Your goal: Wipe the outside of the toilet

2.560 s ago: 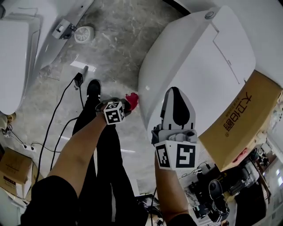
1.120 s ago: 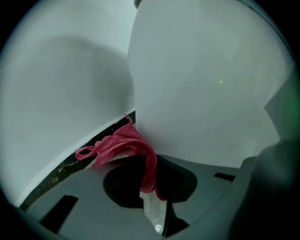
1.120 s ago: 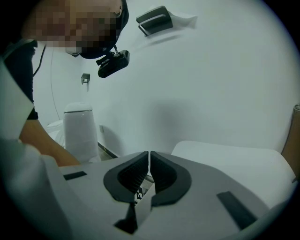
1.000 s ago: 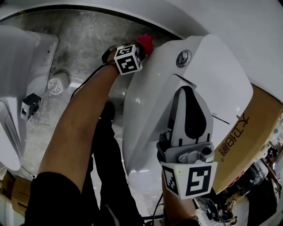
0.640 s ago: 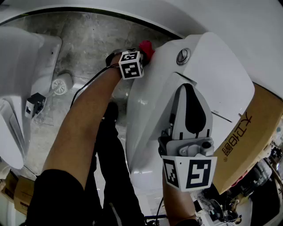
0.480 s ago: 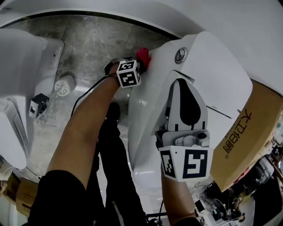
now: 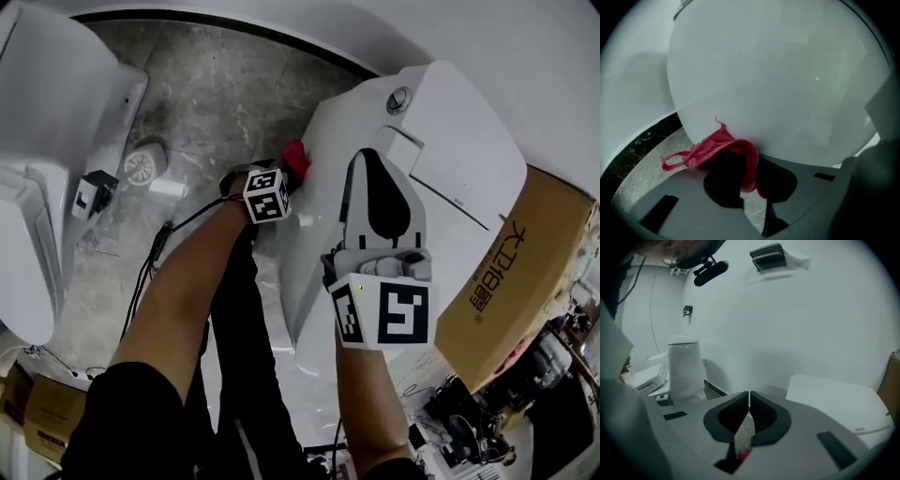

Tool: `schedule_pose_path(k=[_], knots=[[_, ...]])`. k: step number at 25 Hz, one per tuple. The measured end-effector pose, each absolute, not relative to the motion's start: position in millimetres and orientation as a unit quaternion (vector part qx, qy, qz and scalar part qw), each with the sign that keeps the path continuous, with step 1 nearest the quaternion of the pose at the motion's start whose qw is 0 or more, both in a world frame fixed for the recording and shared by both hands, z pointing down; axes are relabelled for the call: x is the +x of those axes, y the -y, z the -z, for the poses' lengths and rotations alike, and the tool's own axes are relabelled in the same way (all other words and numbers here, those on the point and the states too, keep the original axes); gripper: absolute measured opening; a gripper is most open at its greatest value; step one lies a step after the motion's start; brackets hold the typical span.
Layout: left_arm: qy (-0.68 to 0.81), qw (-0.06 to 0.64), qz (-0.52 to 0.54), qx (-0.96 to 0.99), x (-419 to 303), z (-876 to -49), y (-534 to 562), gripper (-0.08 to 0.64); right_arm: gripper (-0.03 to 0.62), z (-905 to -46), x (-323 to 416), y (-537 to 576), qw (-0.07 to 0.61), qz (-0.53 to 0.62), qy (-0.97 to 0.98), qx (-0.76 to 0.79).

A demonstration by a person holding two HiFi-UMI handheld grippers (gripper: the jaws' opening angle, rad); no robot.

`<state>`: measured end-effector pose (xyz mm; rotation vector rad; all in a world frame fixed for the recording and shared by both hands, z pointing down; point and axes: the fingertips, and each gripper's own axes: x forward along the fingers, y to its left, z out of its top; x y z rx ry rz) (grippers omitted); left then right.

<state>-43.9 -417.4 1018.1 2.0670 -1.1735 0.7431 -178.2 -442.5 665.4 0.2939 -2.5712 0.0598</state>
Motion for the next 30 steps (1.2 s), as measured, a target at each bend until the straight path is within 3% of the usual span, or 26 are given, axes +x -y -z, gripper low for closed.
schedule_pose_path(k=[11, 20, 27, 30], knots=[[0.439, 0.318, -0.273, 0.795, 28.9, -1036.4, 358.7, 0.066, 0.037, -667.4, -107.9, 403.1, 0.257, -0.001, 0.957, 0.136], [0.459, 0.395, -0.245, 0.757, 99.7, -1037.5, 302.8, 0.066, 0.037, -652.5, -69.9, 366.5, 0.254, 0.0, 0.962, 0.097], [0.355, 0.435, -0.214, 0.8, 189.5, -988.5, 242.4, 0.066, 0.038, -625.7, -49.4, 346.3, 0.261, -0.016, 0.961, 0.087], [0.344, 0.455, -0.154, 0.807, 215.1, -935.9, 211.0, 0.066, 0.037, -599.3, -40.1, 339.1, 0.265, -0.006, 0.962, 0.074]])
